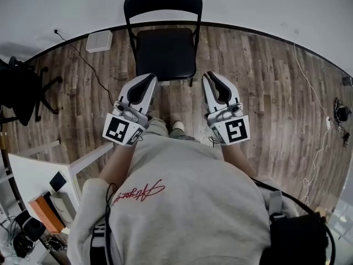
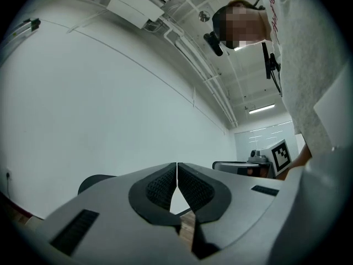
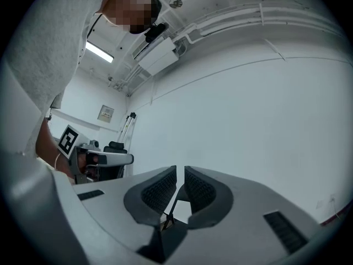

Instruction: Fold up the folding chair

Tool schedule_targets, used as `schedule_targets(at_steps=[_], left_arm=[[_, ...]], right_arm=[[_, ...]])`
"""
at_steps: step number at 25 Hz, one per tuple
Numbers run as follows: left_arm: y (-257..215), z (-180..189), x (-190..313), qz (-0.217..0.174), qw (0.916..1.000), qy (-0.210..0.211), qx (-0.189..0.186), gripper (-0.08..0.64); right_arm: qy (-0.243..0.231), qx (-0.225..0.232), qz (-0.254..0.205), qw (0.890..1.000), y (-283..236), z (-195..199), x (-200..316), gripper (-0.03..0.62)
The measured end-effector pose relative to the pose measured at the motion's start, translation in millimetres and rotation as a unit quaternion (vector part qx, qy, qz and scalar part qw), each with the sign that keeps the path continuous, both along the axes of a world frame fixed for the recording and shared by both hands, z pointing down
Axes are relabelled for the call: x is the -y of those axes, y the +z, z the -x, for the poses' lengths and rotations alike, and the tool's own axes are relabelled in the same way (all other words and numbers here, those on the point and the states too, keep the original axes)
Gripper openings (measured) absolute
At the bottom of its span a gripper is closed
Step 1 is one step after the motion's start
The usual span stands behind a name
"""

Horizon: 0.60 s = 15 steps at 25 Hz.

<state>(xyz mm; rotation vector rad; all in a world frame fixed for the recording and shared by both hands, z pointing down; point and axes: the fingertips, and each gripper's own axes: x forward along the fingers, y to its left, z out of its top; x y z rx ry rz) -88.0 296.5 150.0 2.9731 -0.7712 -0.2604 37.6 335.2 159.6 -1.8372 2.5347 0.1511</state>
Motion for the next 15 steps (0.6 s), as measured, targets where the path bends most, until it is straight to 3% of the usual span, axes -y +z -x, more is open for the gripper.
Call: schedule_targets(at_steps=[3,8,15], left_arm=[[8.0,6.4,7.7,0.010,0.9997,-0.020,0.008,0.018],[22.8,7.8,38.3,0.029,0.9991,-0.030,0.010,0.018],[42.1,-21.1,119.7,0.050,0.9986,0.013,0.013,0.018]], right_arm=[[0.001,0.010,0.009,1.000,10.8,-13.4,8.9,0.100],[0.015,0.006,0.024,1.000,25.1,-28.0,43.4,0.115],[0.045,-0.009,0.043,0.998,40.3,-47.4,128.0,0.172]])
